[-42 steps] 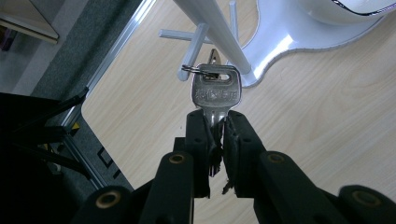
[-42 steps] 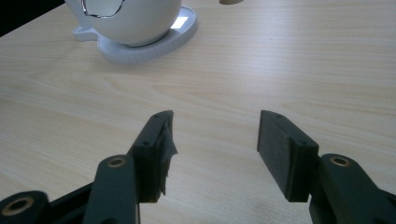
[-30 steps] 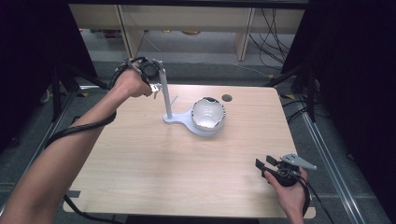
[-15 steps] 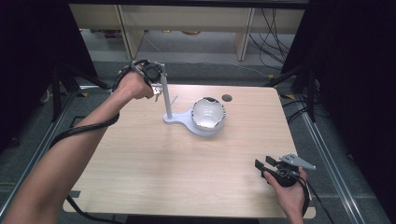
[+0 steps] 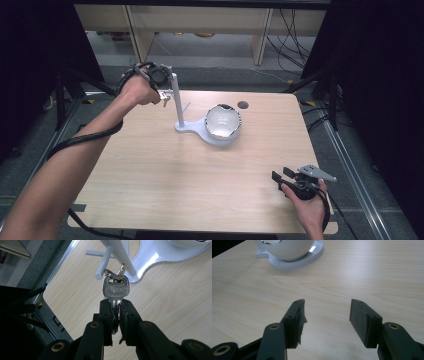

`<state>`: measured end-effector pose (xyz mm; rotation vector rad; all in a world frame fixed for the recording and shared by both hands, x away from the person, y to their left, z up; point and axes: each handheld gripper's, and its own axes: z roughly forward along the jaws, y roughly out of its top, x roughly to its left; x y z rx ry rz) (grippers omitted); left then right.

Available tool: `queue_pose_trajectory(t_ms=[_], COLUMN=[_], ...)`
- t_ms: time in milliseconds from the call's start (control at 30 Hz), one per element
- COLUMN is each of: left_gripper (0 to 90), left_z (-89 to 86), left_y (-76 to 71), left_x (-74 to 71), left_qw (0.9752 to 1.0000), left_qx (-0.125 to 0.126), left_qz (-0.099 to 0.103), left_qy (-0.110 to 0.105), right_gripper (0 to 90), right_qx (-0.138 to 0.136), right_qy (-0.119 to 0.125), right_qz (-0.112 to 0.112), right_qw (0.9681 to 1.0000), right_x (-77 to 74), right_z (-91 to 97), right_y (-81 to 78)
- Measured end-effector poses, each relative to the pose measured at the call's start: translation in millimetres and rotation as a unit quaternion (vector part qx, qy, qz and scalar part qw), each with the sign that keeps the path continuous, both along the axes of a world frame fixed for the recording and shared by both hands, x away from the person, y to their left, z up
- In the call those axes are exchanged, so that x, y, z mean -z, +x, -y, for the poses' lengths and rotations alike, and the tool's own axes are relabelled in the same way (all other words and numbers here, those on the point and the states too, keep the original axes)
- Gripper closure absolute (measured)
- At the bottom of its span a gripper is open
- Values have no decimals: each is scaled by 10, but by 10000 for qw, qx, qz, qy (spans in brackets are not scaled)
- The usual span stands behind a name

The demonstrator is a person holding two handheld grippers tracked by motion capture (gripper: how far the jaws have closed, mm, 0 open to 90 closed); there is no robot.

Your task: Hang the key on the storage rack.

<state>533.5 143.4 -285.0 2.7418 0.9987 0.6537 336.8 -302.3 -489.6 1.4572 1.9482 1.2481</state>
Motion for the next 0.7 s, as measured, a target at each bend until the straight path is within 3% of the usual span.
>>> queue_pose_trajectory(t_ms=[33, 100, 200, 233, 367, 433, 500, 533, 600, 633, 700], left_gripper=[800, 801, 800, 800, 800, 801, 801, 801, 801, 802, 802], left_z=[-5, -12, -34, -51, -77, -90, -97, -102, -105, -105, -107], left_y=[4, 8, 17, 25, 30, 21, 7, 8, 12, 13, 9], left_x=[7, 13, 19, 20, 9, -12, -42, -50, -56, -45, -22], left_qw=[10000, 10000, 10000, 9999, 9998, 9998, 9997, 9997, 9996, 9996, 9995], left_qx=[-10, -20, -59, -88, -133, -156, -202, -203, -218, -237, -256], left_qz=[22, 25, 12, 4, -64, 45, 37, 51, 100, 103, 142], left_qy=[33, 23, 49, 57, 158, 123, 158, 158, 158, 138, 70], right_gripper=[465, 465, 465, 465, 465, 465, 465, 465, 465, 465, 465], right_qx=[121, 125, 84, 54, 0, 56, 50, 34, 89, 21, 90], right_qy=[189, 241, 217, -8, 65, 127, 306, 329, 218, 134, 176], right_qz=[-7, -66, -24, -74, -29, -29, -175, -136, -195, -53, -179], right_qw=[9997, 9996, 9997, 10000, 10000, 9999, 9994, 9994, 9995, 9999, 9996], right_x=[16, 8, 24, 20, 19, 13, -9, -2, -2, 27, 19], right_z=[-31, -33, -22, 2, 8, -18, -43, -44, -45, -39, -58], right_y=[-2, -11, 0, 16, 20, 18, -5, -1, -3, 14, -3])
